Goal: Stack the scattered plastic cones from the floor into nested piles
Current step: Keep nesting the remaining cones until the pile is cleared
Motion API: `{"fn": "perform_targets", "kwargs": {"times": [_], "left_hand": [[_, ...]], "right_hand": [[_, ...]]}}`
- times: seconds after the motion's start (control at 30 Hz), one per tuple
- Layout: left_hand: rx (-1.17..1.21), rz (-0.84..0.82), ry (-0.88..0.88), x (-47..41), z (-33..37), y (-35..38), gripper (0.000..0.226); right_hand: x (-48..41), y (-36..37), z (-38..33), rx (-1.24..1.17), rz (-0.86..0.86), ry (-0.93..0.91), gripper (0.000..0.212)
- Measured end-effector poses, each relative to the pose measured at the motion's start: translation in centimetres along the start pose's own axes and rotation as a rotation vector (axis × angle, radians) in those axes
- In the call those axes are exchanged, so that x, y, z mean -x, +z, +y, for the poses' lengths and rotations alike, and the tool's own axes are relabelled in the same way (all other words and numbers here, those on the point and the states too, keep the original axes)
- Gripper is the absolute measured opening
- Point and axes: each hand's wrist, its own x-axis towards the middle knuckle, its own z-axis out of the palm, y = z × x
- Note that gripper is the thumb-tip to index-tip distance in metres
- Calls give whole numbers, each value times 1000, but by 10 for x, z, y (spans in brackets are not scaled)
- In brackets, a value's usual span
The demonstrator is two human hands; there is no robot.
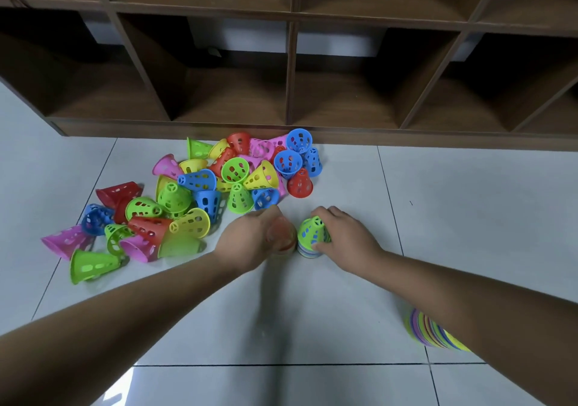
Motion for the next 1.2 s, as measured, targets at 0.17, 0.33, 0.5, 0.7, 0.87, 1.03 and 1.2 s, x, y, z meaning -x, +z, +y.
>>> {"fn": "perform_targets", "kwargs": {"times": [0.17, 0.33, 0.5, 0.7, 0.87, 1.03, 1.2], "left_hand": [[-25, 24, -76, -5, -14, -10, 49], [59, -45, -126, 14, -31, -32, 77], [-50, -12, -88, 49, -55, -79, 34], [-148, 17, -178, 90, -65, -152, 12], [-148, 94, -237, 117, -68, -202, 12], [-174, 100, -285, 138, -49, -241, 15], [-254, 97, -257, 136, 3, -265, 14]], "right_hand": [[-28, 0, -17, 12, 37, 13, 53], [-29, -8, -26, 4, -36, 63, 68], [-10, -41, -36, 91, -48, 55, 67], [18, -102, -87, 190, -155, -21, 48], [38, -158, -157, 278, -229, -106, 36], [67, -183, -197, 384, -243, -184, 29], [81, -209, -181, 441, -185, -225, 23]]}}
